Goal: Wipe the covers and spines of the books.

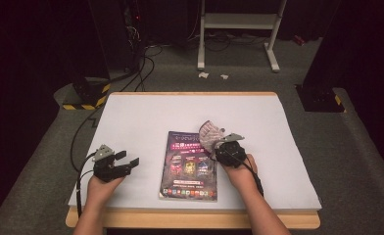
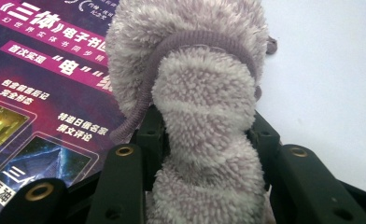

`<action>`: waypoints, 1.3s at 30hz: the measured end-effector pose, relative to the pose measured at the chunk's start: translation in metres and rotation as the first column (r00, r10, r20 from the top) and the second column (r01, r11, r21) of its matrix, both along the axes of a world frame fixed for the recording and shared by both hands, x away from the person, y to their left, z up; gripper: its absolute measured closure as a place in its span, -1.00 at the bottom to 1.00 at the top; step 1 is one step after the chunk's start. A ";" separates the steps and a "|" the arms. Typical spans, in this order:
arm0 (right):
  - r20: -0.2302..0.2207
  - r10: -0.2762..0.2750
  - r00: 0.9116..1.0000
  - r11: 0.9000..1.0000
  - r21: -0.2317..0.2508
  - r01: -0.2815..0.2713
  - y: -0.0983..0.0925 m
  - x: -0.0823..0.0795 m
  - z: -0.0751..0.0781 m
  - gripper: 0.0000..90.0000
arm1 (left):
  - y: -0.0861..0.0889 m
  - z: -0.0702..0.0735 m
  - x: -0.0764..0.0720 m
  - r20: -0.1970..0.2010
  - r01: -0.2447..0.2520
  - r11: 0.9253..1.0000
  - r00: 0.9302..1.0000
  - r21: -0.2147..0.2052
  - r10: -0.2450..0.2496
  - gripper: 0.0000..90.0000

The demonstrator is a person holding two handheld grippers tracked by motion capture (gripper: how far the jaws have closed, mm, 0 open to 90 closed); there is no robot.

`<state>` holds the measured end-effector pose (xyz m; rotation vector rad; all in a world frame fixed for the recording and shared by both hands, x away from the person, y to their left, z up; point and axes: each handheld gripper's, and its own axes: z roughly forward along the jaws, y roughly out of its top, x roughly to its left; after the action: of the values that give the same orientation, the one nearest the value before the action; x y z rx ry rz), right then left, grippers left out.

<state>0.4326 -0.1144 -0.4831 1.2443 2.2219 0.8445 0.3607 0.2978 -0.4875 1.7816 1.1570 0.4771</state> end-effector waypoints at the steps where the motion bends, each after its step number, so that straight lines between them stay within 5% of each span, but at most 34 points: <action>1: -0.001 -0.001 1.000 1.000 0.002 0.001 0.001 0.000 0.000 0.32 | 0.000 0.000 0.000 -0.001 0.000 1.000 1.000 0.000 0.000 -0.32; 16: 0.014 0.061 0.998 0.998 -0.024 -0.061 0.046 0.008 0.000 0.32 | -0.003 -0.001 0.000 -0.003 0.010 1.000 1.000 -0.007 -0.010 -0.32; 24: 0.014 0.133 0.991 0.991 -0.029 -0.133 0.090 0.013 -0.001 0.32 | -0.003 -0.001 0.000 -0.004 0.014 1.000 1.000 -0.006 -0.014 -0.32; 39: 0.007 0.214 0.977 0.976 -0.032 -0.214 0.141 0.019 0.003 0.32 | -0.003 -0.001 -0.001 -0.003 0.022 1.000 1.000 -0.021 -0.023 -0.32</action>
<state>0.4518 0.0262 -0.4806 0.9956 2.3815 0.8901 0.3599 0.2947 -0.4883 1.7757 1.1389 0.4475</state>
